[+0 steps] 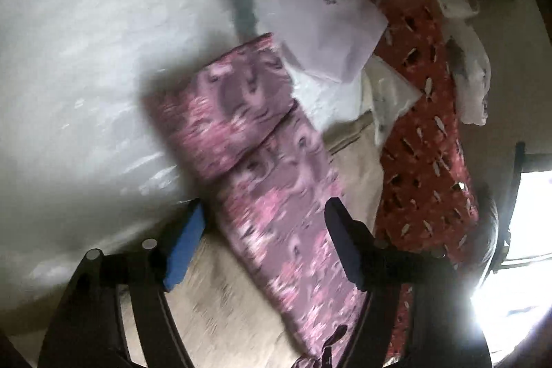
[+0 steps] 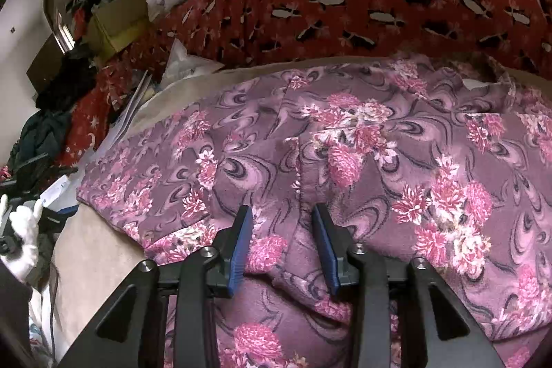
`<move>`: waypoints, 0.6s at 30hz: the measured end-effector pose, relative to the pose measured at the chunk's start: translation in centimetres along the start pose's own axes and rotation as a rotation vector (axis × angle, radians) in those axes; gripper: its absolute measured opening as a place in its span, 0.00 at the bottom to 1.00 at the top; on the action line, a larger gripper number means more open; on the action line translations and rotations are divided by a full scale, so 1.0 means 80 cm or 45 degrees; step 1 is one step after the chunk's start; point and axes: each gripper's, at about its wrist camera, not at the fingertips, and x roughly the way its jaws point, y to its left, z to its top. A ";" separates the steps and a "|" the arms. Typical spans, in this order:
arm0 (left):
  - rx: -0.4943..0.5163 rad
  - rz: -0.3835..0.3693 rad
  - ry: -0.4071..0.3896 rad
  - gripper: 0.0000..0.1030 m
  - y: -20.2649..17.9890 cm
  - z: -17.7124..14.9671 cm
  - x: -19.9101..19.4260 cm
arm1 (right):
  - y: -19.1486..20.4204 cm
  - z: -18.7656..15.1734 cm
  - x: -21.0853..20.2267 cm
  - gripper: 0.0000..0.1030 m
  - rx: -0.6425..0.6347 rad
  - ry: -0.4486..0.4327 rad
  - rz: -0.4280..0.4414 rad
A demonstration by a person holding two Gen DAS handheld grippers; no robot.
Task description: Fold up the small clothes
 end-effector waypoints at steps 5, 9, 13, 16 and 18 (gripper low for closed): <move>0.021 -0.074 0.014 0.04 -0.002 0.003 -0.002 | -0.004 0.000 -0.001 0.38 0.018 -0.003 0.027; 0.066 -0.078 -0.053 0.04 -0.021 -0.009 -0.017 | -0.008 0.001 -0.001 0.39 0.036 0.001 0.053; 0.147 -0.101 -0.058 0.04 -0.058 -0.041 -0.031 | -0.009 0.010 -0.003 0.39 0.056 0.055 0.059; 0.237 -0.113 -0.058 0.04 -0.092 -0.065 -0.038 | -0.018 0.016 -0.018 0.39 0.106 0.055 0.060; 0.298 -0.122 -0.052 0.04 -0.116 -0.083 -0.041 | -0.031 0.017 -0.034 0.39 0.140 0.026 0.042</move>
